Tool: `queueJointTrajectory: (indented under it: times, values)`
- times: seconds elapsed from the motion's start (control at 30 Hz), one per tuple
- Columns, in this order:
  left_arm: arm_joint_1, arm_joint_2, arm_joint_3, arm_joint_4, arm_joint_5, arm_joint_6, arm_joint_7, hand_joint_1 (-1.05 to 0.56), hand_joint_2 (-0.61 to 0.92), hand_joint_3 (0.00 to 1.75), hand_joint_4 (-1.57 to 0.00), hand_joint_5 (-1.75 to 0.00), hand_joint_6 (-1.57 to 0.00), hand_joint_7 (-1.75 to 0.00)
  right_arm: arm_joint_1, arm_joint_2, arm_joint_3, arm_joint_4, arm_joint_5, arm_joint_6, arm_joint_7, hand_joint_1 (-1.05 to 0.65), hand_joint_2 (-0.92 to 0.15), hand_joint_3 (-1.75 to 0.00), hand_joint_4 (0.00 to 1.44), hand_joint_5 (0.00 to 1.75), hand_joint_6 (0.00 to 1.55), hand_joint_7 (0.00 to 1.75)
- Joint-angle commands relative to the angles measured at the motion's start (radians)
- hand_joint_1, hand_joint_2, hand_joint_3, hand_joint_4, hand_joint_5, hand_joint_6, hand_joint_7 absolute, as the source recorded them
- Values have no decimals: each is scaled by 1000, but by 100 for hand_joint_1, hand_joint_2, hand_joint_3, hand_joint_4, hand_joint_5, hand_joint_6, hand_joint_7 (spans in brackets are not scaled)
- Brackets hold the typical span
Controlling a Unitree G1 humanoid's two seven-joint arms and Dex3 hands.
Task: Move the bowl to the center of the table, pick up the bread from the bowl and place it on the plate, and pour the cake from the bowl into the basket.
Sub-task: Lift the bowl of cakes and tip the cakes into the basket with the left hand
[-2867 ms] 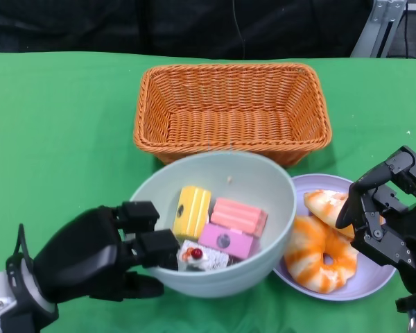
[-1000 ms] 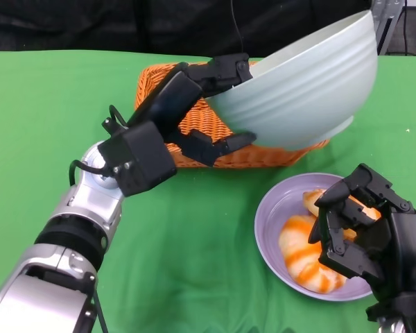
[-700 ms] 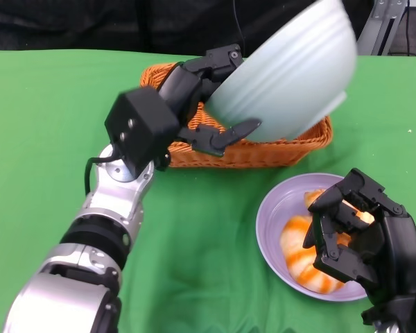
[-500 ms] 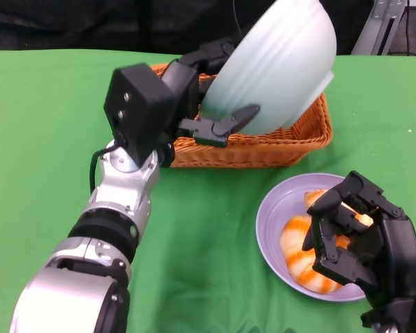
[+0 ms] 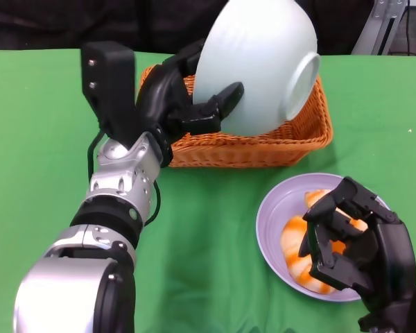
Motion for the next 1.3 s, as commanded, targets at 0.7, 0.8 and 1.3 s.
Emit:
queueJointTrajectory:
  times: [0.7, 0.8, 1.3]
  values:
    - [-93, 9, 156, 5, -175, 279, -161, -8, 66, 108, -75, -158, -83, -142, -4, -8, 1, 31, -8, -49, 2, -6, -54, -118, 78, 175, 69, 150]
    - [-93, 9, 160, 3, -179, 288, -164, -9, 67, 106, -74, -159, -83, -142, -4, -9, 1, 32, -7, -51, 3, -6, -54, -118, 78, 175, 68, 150]
    - [-116, 17, 233, 12, -259, 421, -143, -10, 76, 94, -66, -166, -77, -146, 0, -9, 7, 31, -10, -47, 5, -6, -55, -119, 77, 175, 67, 151]
